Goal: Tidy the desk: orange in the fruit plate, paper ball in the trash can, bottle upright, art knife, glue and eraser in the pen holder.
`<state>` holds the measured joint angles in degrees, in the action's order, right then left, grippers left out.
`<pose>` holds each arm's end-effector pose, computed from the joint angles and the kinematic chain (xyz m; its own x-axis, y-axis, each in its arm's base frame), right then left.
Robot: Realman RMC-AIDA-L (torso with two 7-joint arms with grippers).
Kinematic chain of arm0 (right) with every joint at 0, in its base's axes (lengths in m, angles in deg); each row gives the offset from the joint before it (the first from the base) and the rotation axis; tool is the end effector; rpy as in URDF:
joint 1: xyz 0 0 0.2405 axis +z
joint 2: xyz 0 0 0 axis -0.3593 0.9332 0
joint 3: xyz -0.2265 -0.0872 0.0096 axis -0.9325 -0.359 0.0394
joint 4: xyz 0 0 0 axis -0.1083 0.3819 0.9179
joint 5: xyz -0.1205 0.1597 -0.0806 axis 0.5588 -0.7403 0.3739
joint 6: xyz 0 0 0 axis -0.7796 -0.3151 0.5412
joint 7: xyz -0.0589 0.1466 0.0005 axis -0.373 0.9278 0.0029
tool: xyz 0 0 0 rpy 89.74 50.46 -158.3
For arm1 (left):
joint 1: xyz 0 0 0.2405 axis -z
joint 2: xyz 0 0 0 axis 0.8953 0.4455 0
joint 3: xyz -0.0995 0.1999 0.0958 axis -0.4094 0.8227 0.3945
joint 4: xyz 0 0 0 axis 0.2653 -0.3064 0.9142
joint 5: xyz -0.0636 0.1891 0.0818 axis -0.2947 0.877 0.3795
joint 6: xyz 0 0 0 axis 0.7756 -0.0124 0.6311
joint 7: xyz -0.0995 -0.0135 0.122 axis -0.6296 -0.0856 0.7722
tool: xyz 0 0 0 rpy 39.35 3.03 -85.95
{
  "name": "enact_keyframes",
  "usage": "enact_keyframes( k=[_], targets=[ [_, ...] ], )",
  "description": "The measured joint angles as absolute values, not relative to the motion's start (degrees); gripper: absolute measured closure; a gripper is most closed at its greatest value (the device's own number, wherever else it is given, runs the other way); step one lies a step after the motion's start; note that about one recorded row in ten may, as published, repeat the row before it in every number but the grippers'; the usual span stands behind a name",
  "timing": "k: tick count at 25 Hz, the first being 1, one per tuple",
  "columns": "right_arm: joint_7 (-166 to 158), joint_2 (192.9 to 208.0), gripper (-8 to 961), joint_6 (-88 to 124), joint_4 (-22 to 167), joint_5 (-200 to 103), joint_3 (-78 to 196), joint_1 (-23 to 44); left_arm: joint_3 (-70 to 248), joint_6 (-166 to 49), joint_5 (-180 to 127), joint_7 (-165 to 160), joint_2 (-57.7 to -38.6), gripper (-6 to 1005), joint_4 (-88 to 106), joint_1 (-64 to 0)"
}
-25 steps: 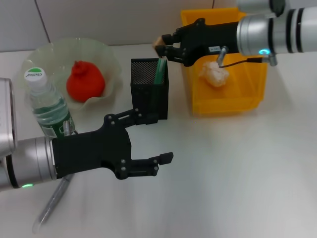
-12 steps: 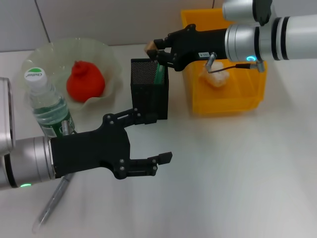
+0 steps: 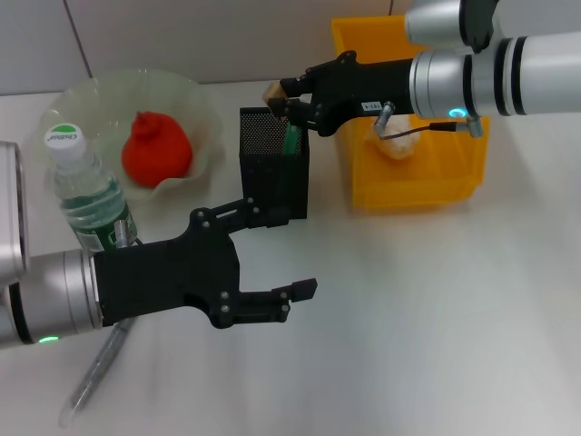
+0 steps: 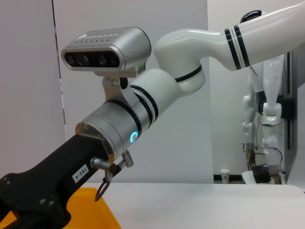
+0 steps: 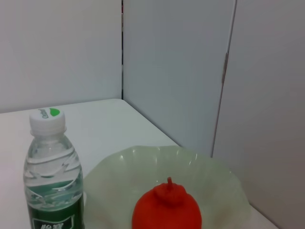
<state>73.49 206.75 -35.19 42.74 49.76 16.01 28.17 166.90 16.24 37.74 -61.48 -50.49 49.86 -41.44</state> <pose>0.1559 0.4426 -0.0323 0.9249 -0.1376 -0.3543 -0.2841 -0.8695 -0.4039 -0.1911 0.2997 -0.0514 0.8033 -0.0375 0.5944 0.0762 -0.9833 -0.1650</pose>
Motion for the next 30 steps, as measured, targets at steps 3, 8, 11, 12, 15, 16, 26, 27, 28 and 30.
enact_keyframes(
  k=[3, 8, 11, 12, 15, 16, 26, 27, 28, 30],
  targets=[
    [73.55, 206.74, 679, -35.21, 42.74, 49.76, 15.34, 28.17, 166.9, 16.24, 38.03, -61.47, -50.56, 154, 49.86, -41.43],
    [74.01, 206.76, 677, -35.32, 42.42, 49.76, 13.93, 28.17, 166.82, 16.23, 39.01, -61.58, -50.7, 154, 49.79, -41.07],
    [74.07, 206.8, 638, -35.28, 42.35, 49.76, 13.91, 28.27, 166.81, 16.22, 39.09, -61.59, -50.74, 154, 49.78, -41.08],
    [74.08, 206.81, 618, -35.26, 42.34, 49.76, 14.02, 28.3, 166.81, 16.22, 39.09, -61.59, -50.74, 154, 49.78, -41.1],
    [74.1, 206.83, 559, -35.09, 42.24, 49.76, 14.35, 28.33, 166.81, 16.22, 39.11, -61.63, -50.75, 154, 49.78, -41.17],
    [74.1, 206.83, 540, -34.95, 42.16, 49.76, 14.39, 28.32, 166.82, 16.17, 39.12, -61.65, -50.75, 154, 49.78, -41.18],
    [76.42, 207.11, 456, -35.53, 36.44, 49.14, 13.19, 24.44, 166.75, 15.73, 39.12, -61.7, -50.74, 155, 49.75, -41.2],
    [76.82, 207.13, 456, -35.95, 35.3, 49.13, 12.78, 23.52, 166.75, 15.73, 39.12, -61.7, -50.74, 155, 49.75, -41.2],
    [77.06, 207.18, 456, -36.51, 34.13, 49.12, 12.36, 22.65, 166.55, 15.71, 39.12, -61.67, -50.82, 155, 49.59, -41.13],
    [77.57, 207.3, 456, -38.2, 30.0, 48.24, 9.91, 19.38, 166.3, 15.7, 39.12, -61.6, -50.93, 155, 49.3, -41.02]
  ],
)
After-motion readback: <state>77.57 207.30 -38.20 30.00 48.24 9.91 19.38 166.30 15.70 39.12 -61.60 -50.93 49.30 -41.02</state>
